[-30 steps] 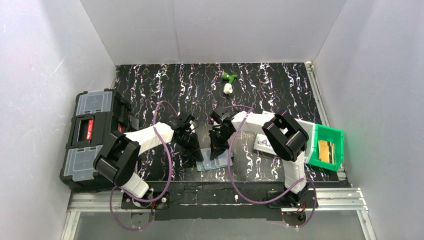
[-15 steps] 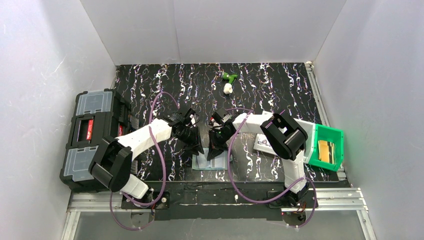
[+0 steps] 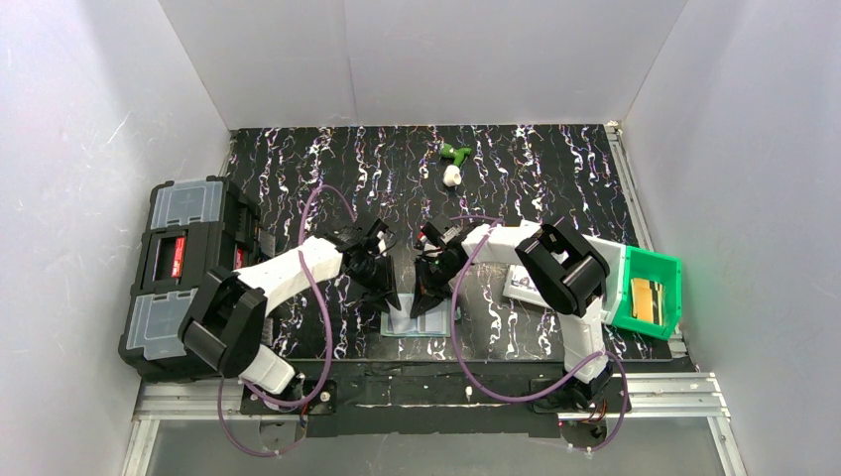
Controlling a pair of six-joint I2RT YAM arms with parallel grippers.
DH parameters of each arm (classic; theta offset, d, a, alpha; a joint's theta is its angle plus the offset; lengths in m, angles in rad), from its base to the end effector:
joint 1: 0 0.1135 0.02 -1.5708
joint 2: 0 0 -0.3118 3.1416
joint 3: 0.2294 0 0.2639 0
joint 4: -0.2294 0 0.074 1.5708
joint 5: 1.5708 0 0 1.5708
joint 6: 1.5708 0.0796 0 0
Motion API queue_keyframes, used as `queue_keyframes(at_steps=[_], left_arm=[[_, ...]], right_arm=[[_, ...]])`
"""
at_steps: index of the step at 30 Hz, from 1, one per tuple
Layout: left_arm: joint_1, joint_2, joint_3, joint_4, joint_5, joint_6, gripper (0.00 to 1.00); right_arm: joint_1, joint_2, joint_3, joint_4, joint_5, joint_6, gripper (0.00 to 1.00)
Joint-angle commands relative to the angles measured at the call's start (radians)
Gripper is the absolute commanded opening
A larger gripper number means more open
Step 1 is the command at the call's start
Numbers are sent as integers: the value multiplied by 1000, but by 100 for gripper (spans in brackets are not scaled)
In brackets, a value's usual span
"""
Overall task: Take the credit cards out of the card holder
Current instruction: Remove the credit card from the card holder.
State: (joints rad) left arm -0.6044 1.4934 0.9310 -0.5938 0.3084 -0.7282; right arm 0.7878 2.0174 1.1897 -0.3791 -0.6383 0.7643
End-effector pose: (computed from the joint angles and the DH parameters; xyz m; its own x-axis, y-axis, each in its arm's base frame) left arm 0.2378 -0.1936 0.2010 -0.9894 -0.0873 -0.1158 -0.0220 0.8795 -0.4754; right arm 0.2639 0.3324 0.1172 -0.9733 -0.1901 0.1283 -0.0627 0.7588 0.6483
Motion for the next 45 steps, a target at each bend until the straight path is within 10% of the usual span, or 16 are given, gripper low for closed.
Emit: queue_keyframes(at_steps=[1,20,32,45], left_arm=[[-5,42,-36,27,27,-8,31],[-5,92,-103,142,76,-59,31],[-5,49,-90,148,42,-104,0],[-6,-19,-50,105,22,-82,0]], right_arm=[[6,41,-24,34,39,0,1],[5,46,-21,35,31,1,1],[6,-42,63,-44,61,-32,2],[1,-180,163,-168,134,-61,53]])
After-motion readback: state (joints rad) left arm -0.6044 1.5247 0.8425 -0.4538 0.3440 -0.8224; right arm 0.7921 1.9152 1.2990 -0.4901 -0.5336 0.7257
